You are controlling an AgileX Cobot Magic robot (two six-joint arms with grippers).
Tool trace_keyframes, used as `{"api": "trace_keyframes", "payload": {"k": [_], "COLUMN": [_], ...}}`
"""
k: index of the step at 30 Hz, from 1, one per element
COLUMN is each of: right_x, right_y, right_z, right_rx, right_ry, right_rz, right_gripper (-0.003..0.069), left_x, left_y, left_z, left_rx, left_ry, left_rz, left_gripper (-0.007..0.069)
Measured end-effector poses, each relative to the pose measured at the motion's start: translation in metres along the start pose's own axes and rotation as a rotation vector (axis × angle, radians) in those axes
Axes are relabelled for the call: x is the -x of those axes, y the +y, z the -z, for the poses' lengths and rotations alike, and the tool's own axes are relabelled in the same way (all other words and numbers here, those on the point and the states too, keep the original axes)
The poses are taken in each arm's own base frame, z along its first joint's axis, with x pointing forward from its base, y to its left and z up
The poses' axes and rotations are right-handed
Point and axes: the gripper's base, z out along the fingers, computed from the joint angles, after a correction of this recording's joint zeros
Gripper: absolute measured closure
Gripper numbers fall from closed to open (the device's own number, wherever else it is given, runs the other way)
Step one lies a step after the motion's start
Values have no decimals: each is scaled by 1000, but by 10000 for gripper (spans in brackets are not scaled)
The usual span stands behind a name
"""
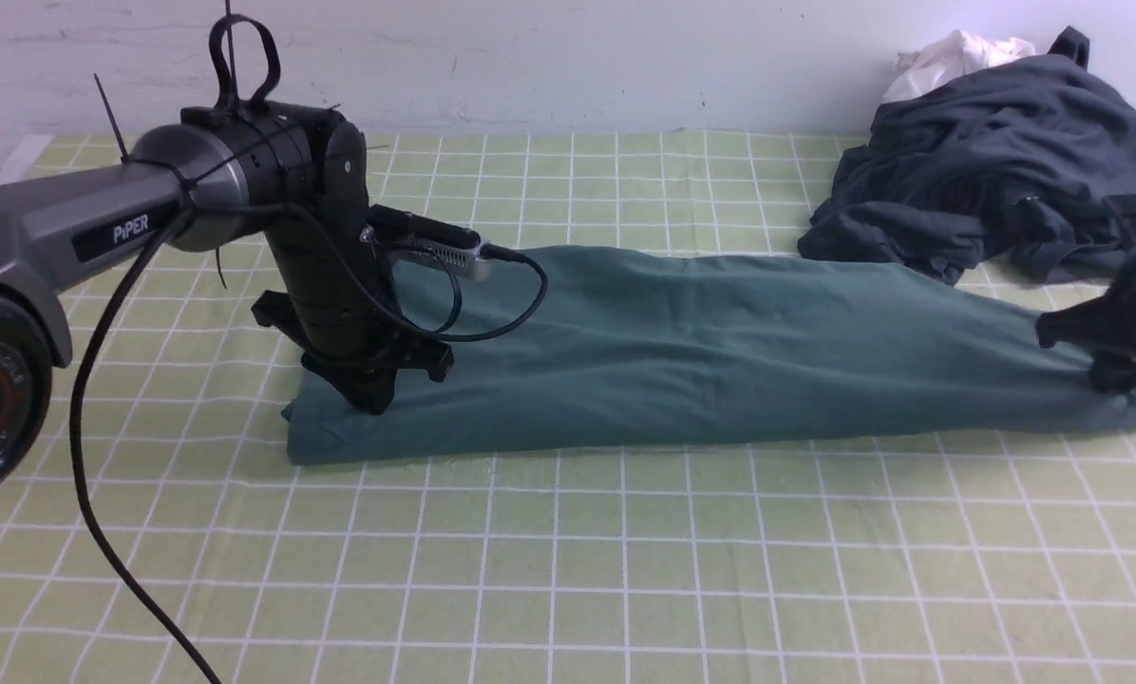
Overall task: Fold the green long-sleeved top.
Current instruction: Use the right arm to clamp the right edge of the fabric
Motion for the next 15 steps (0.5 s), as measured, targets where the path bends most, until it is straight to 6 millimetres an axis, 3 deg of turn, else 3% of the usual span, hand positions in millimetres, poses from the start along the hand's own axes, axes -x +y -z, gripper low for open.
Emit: {"api": "trace_keyframes", "payload": {"k": [2,5,7,8,10,12,13,15], "right_x": [-1,0,2,3,4,5,5,4], "right_y": [-13,-29,-36,-36,-35,-34,-33,-32], "right_z": [4,24,52,58,77,79,76,63], "right_rx": [-23,-20,22,42,93,121,146,168], "right_ry": [3,-30,-90,-105,-156,-166,-163,-134], "right_rz": [-39,-84,-103,-108,-82,-75,-76,-86], "right_gripper": [561,561,560,557,524,499,445,365], "left_x": [-2,-8,-23,-28,-56,-70,-93,-123], "left_y": [3,7,6,5,0,-4,-10,-16], "left_z": [21,73,130,144,194,210,230,246], "left_rx": [32,68,73,65,32,5,-23,-55], "left_ry": [-29,-133,-244,-276,-399,-448,-517,-589], "left_rz": [-10,-8,3,7,6,-1,-13,-34], "left_gripper": [535,535,535,535,535,535,535,535]}}
